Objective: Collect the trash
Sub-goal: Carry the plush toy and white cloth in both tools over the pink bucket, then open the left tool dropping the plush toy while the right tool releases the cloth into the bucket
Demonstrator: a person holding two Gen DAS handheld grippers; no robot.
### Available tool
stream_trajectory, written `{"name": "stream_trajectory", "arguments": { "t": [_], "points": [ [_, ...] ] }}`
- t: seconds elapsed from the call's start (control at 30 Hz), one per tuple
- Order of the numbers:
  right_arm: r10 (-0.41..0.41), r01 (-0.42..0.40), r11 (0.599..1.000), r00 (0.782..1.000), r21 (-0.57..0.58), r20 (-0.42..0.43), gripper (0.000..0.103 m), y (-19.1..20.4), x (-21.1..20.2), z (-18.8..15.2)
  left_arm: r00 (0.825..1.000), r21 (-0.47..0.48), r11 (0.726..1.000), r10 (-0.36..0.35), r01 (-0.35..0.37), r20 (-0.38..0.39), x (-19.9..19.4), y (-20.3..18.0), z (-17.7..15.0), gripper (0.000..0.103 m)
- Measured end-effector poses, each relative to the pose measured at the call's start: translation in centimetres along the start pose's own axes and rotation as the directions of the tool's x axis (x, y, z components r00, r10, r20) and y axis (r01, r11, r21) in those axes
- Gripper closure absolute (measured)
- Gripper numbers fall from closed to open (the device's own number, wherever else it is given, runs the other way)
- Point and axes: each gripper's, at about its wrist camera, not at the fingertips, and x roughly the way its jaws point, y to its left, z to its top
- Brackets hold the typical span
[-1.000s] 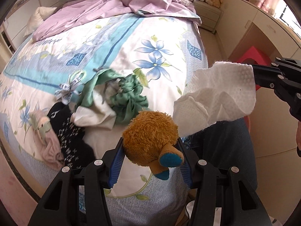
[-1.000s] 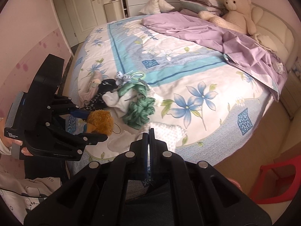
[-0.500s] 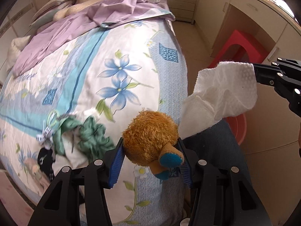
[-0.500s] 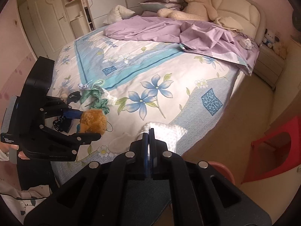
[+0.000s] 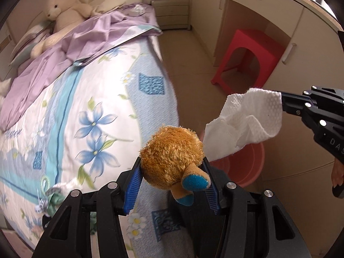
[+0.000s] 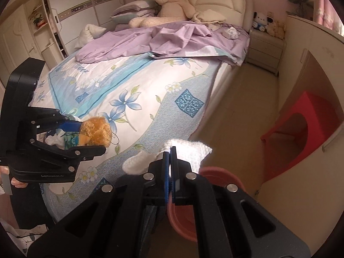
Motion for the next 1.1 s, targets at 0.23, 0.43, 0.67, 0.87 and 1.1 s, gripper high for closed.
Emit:
{"name": "stream_trajectory", "arguments": {
  "t": [0.23, 0.43, 0.67, 0.87, 1.1],
  "points": [
    [-0.090, 0.090, 0.991, 0.996, 0.100, -0.002, 0.102, -4.1, -1.4, -2.6, 0.997, 0.098, 0.993, -0.070, 0.072, -0.026, 2.3, -6.0, 2.7, 0.050],
    [-0.134, 0.135, 0.972, 0.991, 0.192, -0.017, 0.102, -7.6, -2.3, -5.2, 0.992, 0.183, 0.976, -0.105, 0.117, -0.072, 5.0, -11.2, 3.7, 0.050],
    [-0.171, 0.177, 0.955, 0.984, 0.238, -0.048, 0.102, -10.0, -1.9, -7.4, 0.987, 0.242, 0.962, -0.101, 0.129, -0.123, 8.0, -14.8, 3.8, 0.046],
    [-0.174, 0.187, 0.941, 0.982, 0.282, -0.073, 0.102, -11.9, -0.9, -9.1, 0.986, 0.268, 0.957, -0.071, 0.110, -0.152, 10.0, -16.7, 3.8, 0.024],
    [-0.126, 0.156, 0.939, 0.985, 0.305, -0.115, 0.102, -13.0, 1.8, -10.5, 0.986, 0.266, 0.960, -0.046, 0.089, -0.163, 10.9, -15.9, 3.0, 0.011]
  ]
}}
